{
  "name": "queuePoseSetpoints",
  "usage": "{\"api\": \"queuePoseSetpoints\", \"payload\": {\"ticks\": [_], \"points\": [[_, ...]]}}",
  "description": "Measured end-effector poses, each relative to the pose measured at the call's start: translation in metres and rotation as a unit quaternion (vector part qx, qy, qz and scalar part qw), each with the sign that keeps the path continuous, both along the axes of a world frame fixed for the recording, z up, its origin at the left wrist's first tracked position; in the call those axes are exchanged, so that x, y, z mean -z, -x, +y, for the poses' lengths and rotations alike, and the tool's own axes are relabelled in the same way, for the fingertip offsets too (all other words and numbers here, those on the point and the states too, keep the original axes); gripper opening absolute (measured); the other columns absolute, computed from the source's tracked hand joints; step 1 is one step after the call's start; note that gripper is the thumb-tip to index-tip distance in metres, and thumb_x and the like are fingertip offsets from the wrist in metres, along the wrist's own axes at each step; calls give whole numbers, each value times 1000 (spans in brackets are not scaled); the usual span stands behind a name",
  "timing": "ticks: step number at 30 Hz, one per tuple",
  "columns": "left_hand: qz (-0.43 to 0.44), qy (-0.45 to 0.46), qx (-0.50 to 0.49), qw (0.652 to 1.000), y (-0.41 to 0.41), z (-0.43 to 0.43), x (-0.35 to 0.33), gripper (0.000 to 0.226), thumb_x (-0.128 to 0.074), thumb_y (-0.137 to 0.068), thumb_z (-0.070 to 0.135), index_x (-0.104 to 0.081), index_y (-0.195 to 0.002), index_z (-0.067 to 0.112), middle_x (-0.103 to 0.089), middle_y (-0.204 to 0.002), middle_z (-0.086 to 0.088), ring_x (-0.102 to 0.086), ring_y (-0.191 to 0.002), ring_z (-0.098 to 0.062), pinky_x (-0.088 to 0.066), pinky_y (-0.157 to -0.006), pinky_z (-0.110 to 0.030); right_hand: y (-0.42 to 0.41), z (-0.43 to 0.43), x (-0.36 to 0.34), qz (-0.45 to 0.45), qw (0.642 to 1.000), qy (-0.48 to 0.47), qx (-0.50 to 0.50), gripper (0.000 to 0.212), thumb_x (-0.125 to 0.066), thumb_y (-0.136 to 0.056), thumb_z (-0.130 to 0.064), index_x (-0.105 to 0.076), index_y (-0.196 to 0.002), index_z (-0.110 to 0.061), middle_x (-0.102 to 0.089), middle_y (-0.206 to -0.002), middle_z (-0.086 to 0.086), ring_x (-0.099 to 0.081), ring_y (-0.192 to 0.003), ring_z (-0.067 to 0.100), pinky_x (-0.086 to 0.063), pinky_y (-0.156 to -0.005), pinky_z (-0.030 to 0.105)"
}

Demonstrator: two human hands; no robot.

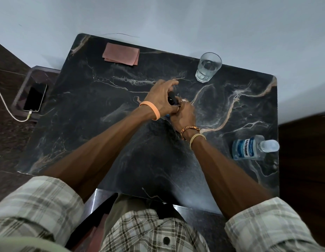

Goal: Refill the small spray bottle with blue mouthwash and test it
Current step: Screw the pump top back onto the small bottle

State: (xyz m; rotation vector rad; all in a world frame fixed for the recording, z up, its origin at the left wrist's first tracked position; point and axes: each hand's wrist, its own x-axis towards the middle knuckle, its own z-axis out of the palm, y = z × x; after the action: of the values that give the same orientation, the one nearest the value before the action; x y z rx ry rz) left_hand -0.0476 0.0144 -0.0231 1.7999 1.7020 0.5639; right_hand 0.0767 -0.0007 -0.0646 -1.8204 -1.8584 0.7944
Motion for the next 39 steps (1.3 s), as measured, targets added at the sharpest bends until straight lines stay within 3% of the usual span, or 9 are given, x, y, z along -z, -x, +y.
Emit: {"api": "queuePoseSetpoints", "payload": {"ticks": [3,14,19,22,25,28,30,34,39], "points": [[17,-15,-17,1000,-1,2,2,68,-85,-67,22,-58,-129,23,-68,-118,-1,-62,-110,-18,-49,-100,-33,0,1,1,-5,1000,3,0,21,-69,-79,-18,-69,-99,-14,-69,-91,8,-63,-82,25,-52,-67,34],[-32,8,27,999,4,0,3,79,-88,-62,20,-54,-133,23,-61,-124,-3,-59,-113,-16,-48,-102,-31,0,0,0,10,1000,-2,-1,30,-71,-76,-13,-68,-106,-16,-70,-89,5,-65,-80,21,-57,-70,38],[-24,-27,-15,999,2,3,3,55,-83,-71,14,-65,-122,22,-69,-116,0,-62,-99,-7,-51,-93,-23,0,0,1,18,1000,-17,-13,31,-69,-80,-16,-67,-111,-15,-70,-91,8,-65,-81,24,-56,-71,39],[-33,-5,3,999,1,3,-1,70,-87,-64,19,-59,-128,22,-65,-118,-2,-61,-105,-12,-51,-94,-27,0,0,1,23,999,-22,-1,29,-71,-77,-15,-69,-106,-15,-71,-88,8,-66,-79,25,-55,-66,35],[-9,-3,-40,999,0,4,-3,81,-91,-60,24,-54,-131,23,-64,-115,-2,-63,-96,-16,-54,-90,-32,2,0,2,23,999,-29,-5,25,-68,-79,-18,-69,-104,-17,-71,-89,6,-66,-78,22,-52,-64,31],[-111,42,-86,989,-3,2,-1,95,-91,-57,8,-45,-138,23,-61,-120,-3,-65,-99,-21,-58,-87,-39,1,0,2,18,1000,-21,-5,25,-69,-79,-19,-68,-105,-17,-72,-91,5,-66,-80,22,-54,-66,33],[-141,56,-108,983,-2,-1,2,100,-93,-55,13,-42,-140,24,-55,-123,-3,-62,-103,-20,-57,-88,-36,0,0,2,7,999,-31,-10,26,-71,-77,-17,-67,-103,-16,-71,-89,5,-65,-79,22,-51,-64,30],[-64,4,-108,992,-1,-6,2,80,-91,-61,29,-54,-131,25,-60,-87,11,-62,-81,-11,-56,-82,-30,0,0,3,9,1000,-25,-16,23,-70,-78,-17,-67,-101,-15,-70,-89,6,-63,-80,23,-52,-67,33],[-42,30,-63,997,-3,-3,-6,79,-90,-62,28,-55,-132,21,-65,-119,-5,-63,-103,-21,-54,-93,-36,1,0,2,5,999,-35,-12,26,-71,-77,-11,-68,-102,-13,-71,-92,8,-64,-81,24,-51,-67,31]]}}
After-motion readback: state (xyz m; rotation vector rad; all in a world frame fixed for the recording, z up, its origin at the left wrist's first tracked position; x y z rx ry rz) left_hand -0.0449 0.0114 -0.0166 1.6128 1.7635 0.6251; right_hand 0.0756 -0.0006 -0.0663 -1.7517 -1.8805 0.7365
